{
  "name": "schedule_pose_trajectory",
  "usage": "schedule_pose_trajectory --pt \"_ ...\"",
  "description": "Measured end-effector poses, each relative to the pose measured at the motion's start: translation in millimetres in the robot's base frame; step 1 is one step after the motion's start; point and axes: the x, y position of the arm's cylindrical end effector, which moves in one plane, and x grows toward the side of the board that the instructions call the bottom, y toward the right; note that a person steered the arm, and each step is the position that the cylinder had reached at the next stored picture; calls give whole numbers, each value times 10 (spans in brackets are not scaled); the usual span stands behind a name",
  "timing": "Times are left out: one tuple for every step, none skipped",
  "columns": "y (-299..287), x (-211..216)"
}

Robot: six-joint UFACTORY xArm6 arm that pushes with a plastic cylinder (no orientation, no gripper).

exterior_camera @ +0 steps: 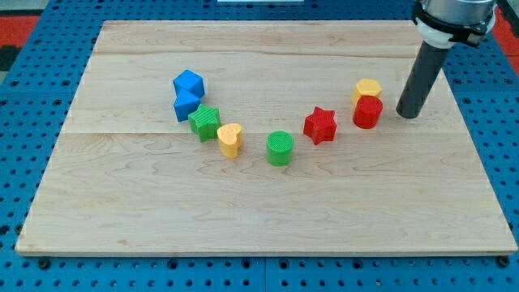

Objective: Place the pointer to the top of the green circle

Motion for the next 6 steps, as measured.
schedule_pose_trajectory --pt "-221 32" --pt "-285 65" --pt "-434 15" --pt "-204 13" --pt "-44 -291" --pt "-51 -830"
